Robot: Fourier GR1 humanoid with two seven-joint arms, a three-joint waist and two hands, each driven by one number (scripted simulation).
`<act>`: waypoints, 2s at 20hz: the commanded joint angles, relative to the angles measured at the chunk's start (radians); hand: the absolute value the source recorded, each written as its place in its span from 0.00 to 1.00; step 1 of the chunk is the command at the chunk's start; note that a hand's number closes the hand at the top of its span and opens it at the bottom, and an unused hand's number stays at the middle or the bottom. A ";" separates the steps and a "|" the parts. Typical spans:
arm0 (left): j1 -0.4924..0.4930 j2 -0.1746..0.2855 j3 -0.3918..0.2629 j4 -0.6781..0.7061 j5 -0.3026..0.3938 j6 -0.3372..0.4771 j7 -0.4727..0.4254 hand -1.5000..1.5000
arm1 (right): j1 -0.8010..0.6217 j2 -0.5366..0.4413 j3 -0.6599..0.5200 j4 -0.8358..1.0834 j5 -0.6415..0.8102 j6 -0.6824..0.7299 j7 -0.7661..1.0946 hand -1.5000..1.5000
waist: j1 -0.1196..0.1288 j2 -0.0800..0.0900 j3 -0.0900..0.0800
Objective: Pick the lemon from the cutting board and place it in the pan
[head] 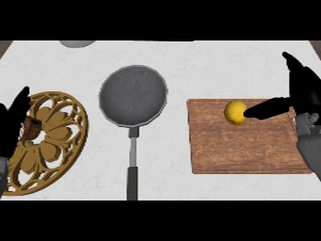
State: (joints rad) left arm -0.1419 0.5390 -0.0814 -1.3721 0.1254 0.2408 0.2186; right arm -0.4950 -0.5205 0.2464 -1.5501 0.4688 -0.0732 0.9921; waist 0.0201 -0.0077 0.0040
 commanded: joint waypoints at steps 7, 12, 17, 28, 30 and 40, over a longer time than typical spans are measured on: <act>0.071 -0.021 0.004 0.024 -0.011 -0.011 -0.002 0.50 | -0.207 0.126 0.072 0.144 -0.049 0.244 0.306 0.00 | 0.006 0.008 -0.006; 0.011 -0.042 0.031 0.107 -0.023 -0.008 -0.008 0.50 | -0.212 0.177 0.094 0.227 0.016 0.203 0.264 0.00 | -0.011 0.011 -0.005; 0.051 -0.039 0.032 0.055 -0.024 -0.029 0.011 0.50 | -0.136 0.168 0.108 0.197 0.046 0.225 0.274 0.00 | -0.020 0.005 -0.005; 0.039 -0.061 0.049 0.016 -0.060 -0.023 0.036 0.50 | -0.192 0.229 0.065 0.307 0.070 0.284 0.227 0.00 | -0.012 0.006 -0.004; 0.057 -0.040 0.073 0.028 -0.031 -0.075 0.015 0.50 | -0.176 0.235 0.060 0.310 0.083 0.275 0.224 0.00 | -0.012 0.006 -0.004; -0.012 -0.082 0.089 0.106 -0.088 -0.057 0.021 0.50 | -0.132 0.312 0.037 0.392 0.162 0.219 0.164 0.00 | -0.019 0.008 -0.004</act>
State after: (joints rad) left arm -0.1673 0.4848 0.0122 -1.3240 0.0553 0.1756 0.2264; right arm -0.6317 -0.2557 0.2743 -1.1712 0.6023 0.1411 1.0551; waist 0.0013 -0.0056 0.0107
